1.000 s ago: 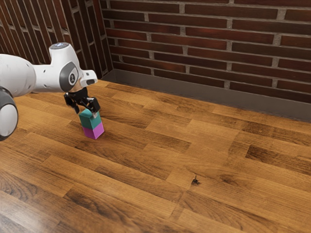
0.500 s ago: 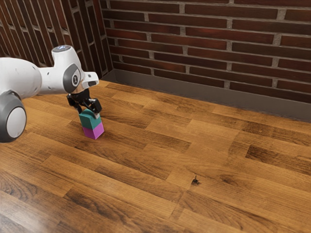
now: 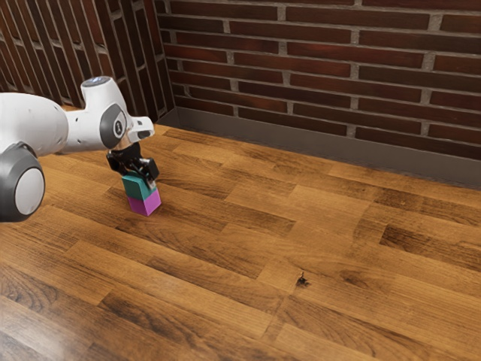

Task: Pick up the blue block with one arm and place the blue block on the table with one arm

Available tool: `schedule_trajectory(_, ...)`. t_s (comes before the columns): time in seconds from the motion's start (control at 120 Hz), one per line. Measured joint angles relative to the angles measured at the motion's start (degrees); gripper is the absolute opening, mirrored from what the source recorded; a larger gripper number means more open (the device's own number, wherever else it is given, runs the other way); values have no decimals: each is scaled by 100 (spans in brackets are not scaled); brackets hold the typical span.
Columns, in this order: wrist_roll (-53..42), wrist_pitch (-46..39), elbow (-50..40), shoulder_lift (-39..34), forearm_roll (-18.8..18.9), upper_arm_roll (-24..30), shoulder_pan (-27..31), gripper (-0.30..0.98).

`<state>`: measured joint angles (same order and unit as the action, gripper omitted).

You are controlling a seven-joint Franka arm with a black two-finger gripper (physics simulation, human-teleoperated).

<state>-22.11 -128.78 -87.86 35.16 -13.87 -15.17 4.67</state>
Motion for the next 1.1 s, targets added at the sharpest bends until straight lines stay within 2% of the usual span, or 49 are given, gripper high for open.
schedule_trajectory(0.125,-11,-20,-22,-14,-20,-5,6,43)
schedule_trajectory(0.258,8,-38,-64,-139,16,-11,7,37)
schedule_trajectory(0.367,44,-51,-354,-505,62,-16,143,35)
schedule_trajectory(0.467,76,-51,-535,-675,87,-20,670,36)
schedule_trajectory(0.567,101,-53,-541,-502,92,-16,998,36)
schedule_trajectory(0.808,148,-206,-342,143,45,12,1201,37)
schedule_trajectory(0.958,120,-263,-341,166,-16,14,1211,50)
schedule_trajectory(1.042,112,-273,-461,-157,-29,13,1209,56)
schedule_trajectory(1.1,123,-158,-749,-1209,-28,8,1053,59)
